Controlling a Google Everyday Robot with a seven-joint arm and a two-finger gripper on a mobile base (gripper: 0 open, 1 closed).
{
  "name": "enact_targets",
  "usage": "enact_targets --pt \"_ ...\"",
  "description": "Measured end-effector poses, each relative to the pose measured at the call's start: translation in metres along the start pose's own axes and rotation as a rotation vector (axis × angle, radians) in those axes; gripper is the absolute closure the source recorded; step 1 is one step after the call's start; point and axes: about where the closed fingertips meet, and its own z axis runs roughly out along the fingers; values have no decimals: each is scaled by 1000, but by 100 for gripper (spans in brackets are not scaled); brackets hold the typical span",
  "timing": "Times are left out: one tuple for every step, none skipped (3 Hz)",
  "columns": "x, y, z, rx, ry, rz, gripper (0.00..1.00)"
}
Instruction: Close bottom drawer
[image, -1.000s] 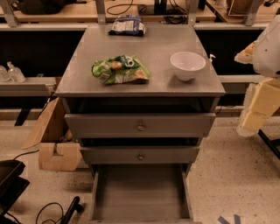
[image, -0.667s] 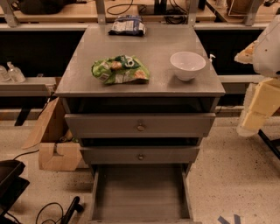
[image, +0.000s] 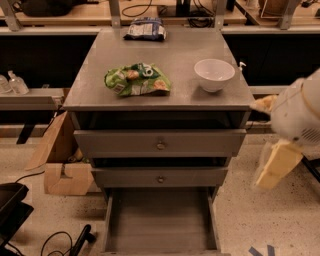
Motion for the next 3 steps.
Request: enact_targets --pt "17 35 58 -9 -56 -54 0" --pt "48 67 137 -44 -80 -91 0" --pt "73 69 205 -26 -70 -102 0"
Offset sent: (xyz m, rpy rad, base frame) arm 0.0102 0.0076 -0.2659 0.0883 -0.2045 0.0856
